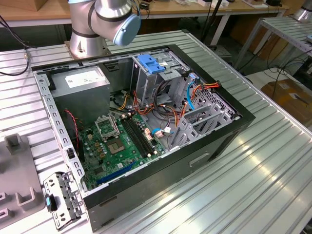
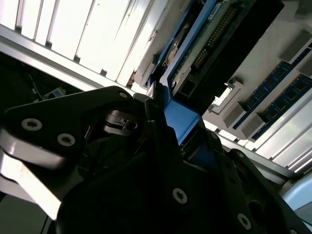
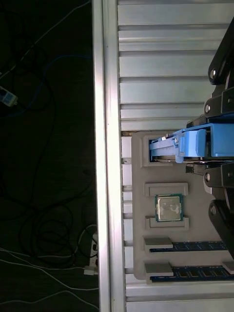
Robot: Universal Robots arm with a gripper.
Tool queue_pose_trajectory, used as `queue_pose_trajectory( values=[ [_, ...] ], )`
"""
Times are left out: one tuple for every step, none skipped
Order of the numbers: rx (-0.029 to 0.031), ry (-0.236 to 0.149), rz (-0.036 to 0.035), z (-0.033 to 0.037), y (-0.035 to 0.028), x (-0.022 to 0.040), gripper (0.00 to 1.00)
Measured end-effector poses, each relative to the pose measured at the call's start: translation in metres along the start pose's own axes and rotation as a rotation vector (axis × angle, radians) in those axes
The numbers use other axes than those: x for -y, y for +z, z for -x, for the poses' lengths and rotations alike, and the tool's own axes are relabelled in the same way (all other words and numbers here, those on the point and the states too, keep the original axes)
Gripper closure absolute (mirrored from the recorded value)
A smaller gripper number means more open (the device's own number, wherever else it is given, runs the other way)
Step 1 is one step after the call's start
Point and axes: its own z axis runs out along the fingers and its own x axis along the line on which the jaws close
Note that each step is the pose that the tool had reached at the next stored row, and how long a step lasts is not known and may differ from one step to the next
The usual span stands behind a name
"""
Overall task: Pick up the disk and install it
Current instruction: 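Pick up the disk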
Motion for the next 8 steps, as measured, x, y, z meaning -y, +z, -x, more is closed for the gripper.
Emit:
queue_pose_trajectory(
  values=[
    [-0.0001,0.000,-0.0002,0.0000,0.0003,0.0000,0.63],
    [-0.0003,0.000,-0.0012,0.0000,0.0008,0.0000,0.63],
    [-0.0006,0.000,-0.0028,0.0000,0.0016,0.0000,0.63],
    [-0.0009,0.000,-0.0040,0.0000,0.0027,0.0000,0.63],
    [-0.0010,0.000,-0.0045,0.0000,0.0031,0.0000,0.63],
    [-0.0011,0.000,-0.0047,0.0000,0.0032,0.0000,0.63],
    [-0.0010,0.000,-0.0050,0.0000,0.0034,0.0000,0.63],
    [-0.0009,0.000,-0.0052,0.0000,0.0036,0.0000,0.63]
  ],
)
